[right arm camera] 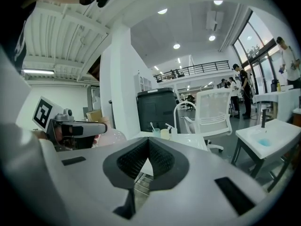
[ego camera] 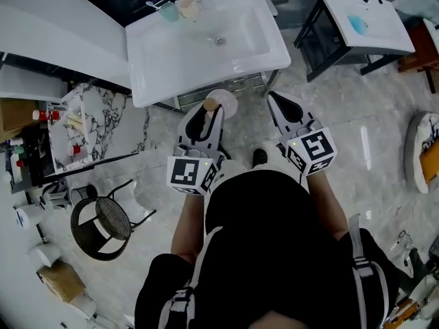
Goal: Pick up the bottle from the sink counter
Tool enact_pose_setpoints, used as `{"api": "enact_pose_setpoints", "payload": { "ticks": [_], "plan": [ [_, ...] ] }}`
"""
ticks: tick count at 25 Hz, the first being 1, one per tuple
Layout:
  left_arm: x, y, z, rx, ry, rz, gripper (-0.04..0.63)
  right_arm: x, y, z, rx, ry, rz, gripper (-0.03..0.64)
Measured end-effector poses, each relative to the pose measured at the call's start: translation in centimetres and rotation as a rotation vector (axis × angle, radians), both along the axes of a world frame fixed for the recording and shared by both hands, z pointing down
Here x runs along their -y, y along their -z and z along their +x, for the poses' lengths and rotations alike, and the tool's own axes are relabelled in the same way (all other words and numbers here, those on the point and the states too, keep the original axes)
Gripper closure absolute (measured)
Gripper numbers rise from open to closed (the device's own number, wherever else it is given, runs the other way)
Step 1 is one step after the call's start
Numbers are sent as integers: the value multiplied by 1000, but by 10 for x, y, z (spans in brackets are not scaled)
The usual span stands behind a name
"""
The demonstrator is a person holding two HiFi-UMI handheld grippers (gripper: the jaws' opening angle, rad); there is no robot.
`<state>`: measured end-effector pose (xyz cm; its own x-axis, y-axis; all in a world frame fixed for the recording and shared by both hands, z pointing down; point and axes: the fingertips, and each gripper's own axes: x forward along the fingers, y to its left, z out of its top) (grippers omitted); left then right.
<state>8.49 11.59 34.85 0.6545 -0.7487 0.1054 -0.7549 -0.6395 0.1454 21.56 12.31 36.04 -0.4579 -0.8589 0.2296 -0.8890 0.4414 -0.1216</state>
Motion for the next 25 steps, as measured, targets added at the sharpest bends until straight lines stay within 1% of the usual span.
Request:
{"api": "enact_pose_setpoints", "payload": {
  "ticks": [6, 12, 17, 25],
  "plan": [
    [-21, 6, 27, 3, -1, 18, 471, -21, 9, 22, 0, 16, 21, 617],
    [-39, 6, 44, 3, 7, 20, 471, -39, 14, 35, 0, 29, 39, 617],
    [-49, 4, 51, 10, 20, 21, 471, -50, 15, 40, 0, 42, 48, 617],
    [-55, 7, 53, 23, 11, 31, 471, -55, 20, 44, 7, 30, 62, 617]
  ]
}}
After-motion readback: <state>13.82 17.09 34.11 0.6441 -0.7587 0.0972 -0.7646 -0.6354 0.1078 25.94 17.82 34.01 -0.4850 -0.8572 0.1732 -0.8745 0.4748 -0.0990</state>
